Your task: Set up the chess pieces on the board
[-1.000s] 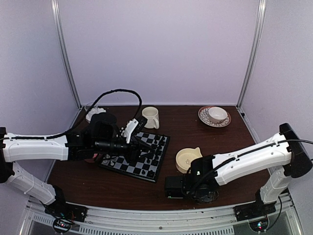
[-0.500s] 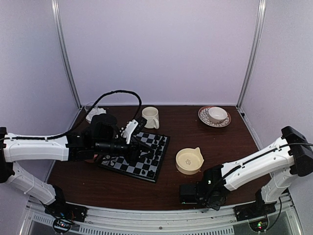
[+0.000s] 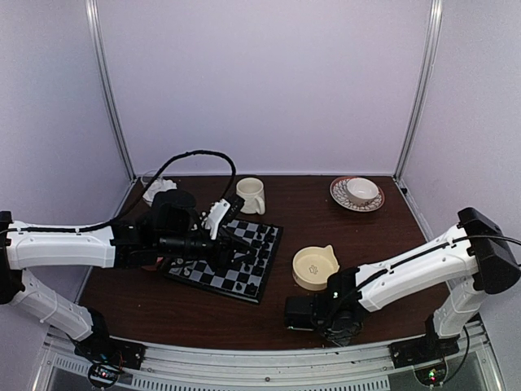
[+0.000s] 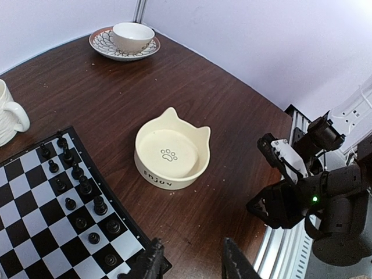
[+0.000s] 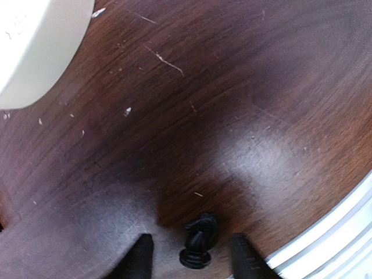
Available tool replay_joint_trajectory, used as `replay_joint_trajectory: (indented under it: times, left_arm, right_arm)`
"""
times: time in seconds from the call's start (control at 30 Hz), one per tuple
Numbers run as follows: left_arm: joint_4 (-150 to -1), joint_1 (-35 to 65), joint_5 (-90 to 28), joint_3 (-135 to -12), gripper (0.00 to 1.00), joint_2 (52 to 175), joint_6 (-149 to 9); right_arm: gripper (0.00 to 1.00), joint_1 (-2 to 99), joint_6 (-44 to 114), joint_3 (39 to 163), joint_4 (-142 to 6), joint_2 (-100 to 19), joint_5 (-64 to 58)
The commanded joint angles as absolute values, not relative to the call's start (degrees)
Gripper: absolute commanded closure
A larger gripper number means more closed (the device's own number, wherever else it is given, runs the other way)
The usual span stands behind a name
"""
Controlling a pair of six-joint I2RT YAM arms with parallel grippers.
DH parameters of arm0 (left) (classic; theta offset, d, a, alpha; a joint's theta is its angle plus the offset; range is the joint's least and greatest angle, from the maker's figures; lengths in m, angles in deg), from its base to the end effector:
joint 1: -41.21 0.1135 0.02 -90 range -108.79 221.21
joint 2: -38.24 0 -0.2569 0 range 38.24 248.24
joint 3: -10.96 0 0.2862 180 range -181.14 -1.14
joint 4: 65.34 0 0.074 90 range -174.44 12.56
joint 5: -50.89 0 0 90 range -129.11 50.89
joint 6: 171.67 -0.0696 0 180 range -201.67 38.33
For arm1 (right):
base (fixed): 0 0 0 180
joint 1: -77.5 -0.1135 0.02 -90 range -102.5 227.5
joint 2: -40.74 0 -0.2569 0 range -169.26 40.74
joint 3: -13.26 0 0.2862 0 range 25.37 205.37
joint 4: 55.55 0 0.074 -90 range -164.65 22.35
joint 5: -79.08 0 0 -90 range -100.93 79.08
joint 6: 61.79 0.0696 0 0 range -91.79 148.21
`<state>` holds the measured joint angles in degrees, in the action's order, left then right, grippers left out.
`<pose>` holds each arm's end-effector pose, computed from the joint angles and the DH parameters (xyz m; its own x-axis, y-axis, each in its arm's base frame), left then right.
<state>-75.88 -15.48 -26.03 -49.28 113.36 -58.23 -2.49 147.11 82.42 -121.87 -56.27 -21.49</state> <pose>0.1838 -0.3084 0.2274 -0.5847 0.1843 -0.7900 0.7561 0.4768 -0.4484 0.0637 0.2874 0.0927 -0.7658 0.6128 -0.1953 0.6207 0.7836 0.0248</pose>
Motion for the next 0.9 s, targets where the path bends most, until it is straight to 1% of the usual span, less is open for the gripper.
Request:
replay_joint_trajectory:
  times: [0.0, 0.03, 0.23, 0.27, 0.3, 0.33, 0.43, 0.5, 0.53, 0.73, 0.87]
  left_arm:
    - [-75.2, -15.7, -26.6, -49.4, 0.65, 112.8, -58.8]
    - [-75.2, -15.7, -26.5, -49.4, 0.65, 112.7, -58.8]
    - [-75.2, -15.7, -26.5, -49.3, 0.65, 112.2, -58.8]
    - [-75.2, -15.7, -26.5, -49.3, 0.65, 112.2, -58.8]
    - [-75.2, -15.7, -26.5, -49.3, 0.65, 112.2, -58.8]
    - [-75.2, -15.7, -26.5, -49.3, 0.65, 112.2, -58.8]
    - [-75.3, -15.7, -26.5, -49.3, 0.65, 112.1, -58.8]
    - [-75.3, -15.7, -26.7, -49.3, 0.65, 111.9, -58.8]
    - [-75.4, -15.7, -26.8, -49.3, 0.65, 111.8, -58.8]
    - [-75.6, -15.7, -27.0, -49.3, 0.65, 111.8, -58.8]
    - [-75.6, -15.7, -27.3, -49.3, 0.65, 111.7, -58.8]
  right_arm:
    - [0.61, -2.0, 146.9, 82.2, -118.9, -58.0, -20.9]
    - [0.63, -2.0, 146.8, 81.7, -117.7, -58.1, -20.6]
    - [0.62, -1.8, 147.0, 81.0, -118.2, -58.1, -20.9]
    - [0.64, -1.7, 147.0, 80.9, -118.2, -58.1, -20.8]
    - [0.68, -1.7, 146.9, 81.0, -118.4, -58.1, -20.9]
    - [0.69, -1.6, 146.7, 81.0, -118.6, -58.1, -21.0]
    - [0.71, -1.6, 146.1, 81.5, -119.5, -57.9, -21.7]
    - [0.83, -1.5, 145.2, 82.3, -120.8, -57.5, -22.9]
    - [0.87, -1.5, 144.9, 82.7, -121.8, -57.1, -23.5]
    - [0.88, -1.4, 139.1, 88.5, -129.2, -57.2, -30.0]
    - [0.88, -1.8, 128.0, 94.7, -133.7, -57.8, -38.5]
